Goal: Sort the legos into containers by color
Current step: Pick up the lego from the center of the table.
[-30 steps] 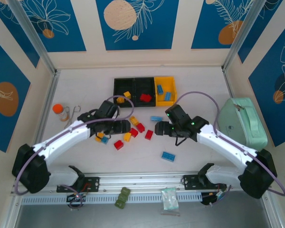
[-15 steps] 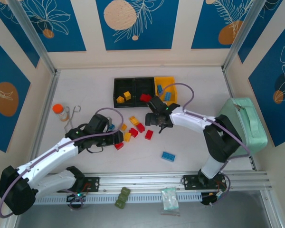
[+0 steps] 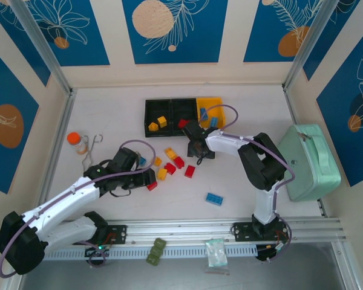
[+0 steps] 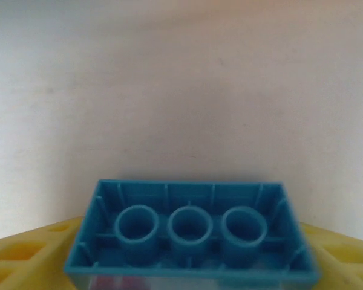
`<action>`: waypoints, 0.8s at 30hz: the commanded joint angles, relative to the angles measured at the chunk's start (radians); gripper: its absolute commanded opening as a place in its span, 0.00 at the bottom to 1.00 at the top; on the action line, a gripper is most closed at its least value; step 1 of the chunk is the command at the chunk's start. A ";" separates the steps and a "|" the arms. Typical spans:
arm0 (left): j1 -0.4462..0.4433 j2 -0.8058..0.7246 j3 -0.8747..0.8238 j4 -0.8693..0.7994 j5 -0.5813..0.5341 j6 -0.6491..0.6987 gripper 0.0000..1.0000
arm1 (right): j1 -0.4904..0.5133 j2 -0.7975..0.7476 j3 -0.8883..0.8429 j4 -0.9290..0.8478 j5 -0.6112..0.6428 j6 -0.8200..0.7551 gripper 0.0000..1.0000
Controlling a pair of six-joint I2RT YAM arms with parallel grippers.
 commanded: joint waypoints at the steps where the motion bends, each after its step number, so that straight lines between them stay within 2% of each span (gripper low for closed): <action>1: -0.009 -0.019 -0.014 -0.006 -0.019 -0.016 0.71 | 0.015 0.000 0.031 -0.003 0.018 -0.021 0.58; 6: -0.010 -0.026 0.008 -0.032 -0.035 -0.019 0.70 | 0.029 -0.039 0.012 -0.010 0.019 -0.051 0.49; 11: -0.011 -0.056 0.021 -0.032 -0.057 -0.027 0.70 | 0.038 -0.092 -0.007 -0.034 -0.022 -0.065 0.47; 17: -0.015 -0.034 0.037 -0.009 -0.033 -0.019 0.70 | 0.048 -0.174 -0.012 -0.083 -0.042 -0.084 0.47; 24: -0.016 0.044 0.075 0.049 0.003 0.012 0.70 | -0.005 -0.301 -0.032 -0.121 -0.098 -0.096 0.46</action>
